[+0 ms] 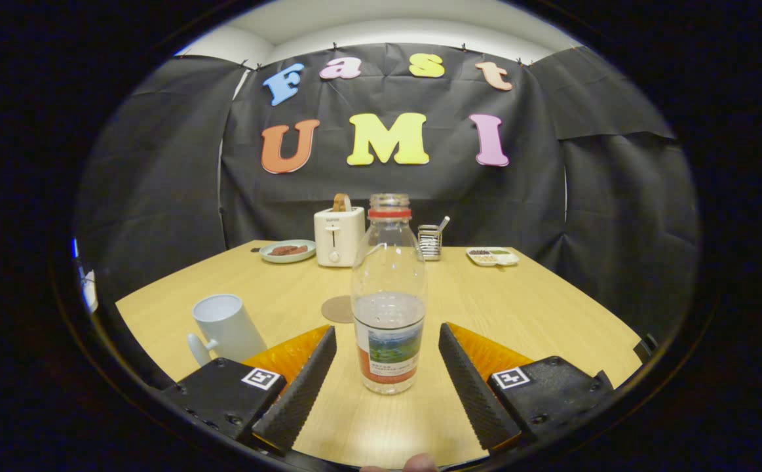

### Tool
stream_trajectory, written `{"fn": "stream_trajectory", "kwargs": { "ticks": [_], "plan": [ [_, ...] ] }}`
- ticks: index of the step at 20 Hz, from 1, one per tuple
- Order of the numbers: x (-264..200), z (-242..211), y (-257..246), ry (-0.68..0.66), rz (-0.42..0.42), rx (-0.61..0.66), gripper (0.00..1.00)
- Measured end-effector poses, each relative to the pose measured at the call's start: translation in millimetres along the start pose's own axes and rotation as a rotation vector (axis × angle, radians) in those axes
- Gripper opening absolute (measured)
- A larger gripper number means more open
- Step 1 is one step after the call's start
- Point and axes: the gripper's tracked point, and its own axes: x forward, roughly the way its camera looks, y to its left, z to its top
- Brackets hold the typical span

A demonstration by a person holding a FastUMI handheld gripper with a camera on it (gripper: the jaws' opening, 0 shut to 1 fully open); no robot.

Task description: Take the bottle from table, then pour the juice into the cup, finally place the bottle on the coaster

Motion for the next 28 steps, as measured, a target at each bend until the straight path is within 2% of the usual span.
{"fn": "stream_trajectory", "kwargs": {
  "ticks": [8,13,15,16,18,23,28],
  "plan": [
    [39.3,-8.8,2.0,0.036,-0.011,0.033,1.00],
    [44.9,8.6,2.2,-0.005,-0.024,0.084,1.00],
    [46.9,10.3,3.4,-0.006,-0.026,0.085,0.95],
    [47.8,12.4,2.7,-0.011,-0.029,0.087,0.89],
    [48.9,12.5,4.5,-0.006,-0.030,0.082,0.85],
    [43.8,31.5,8.4,-0.032,-0.029,-0.006,0.77],
    [47.6,58.7,17.7,-0.070,-0.039,-0.188,0.76]
  ]
}}
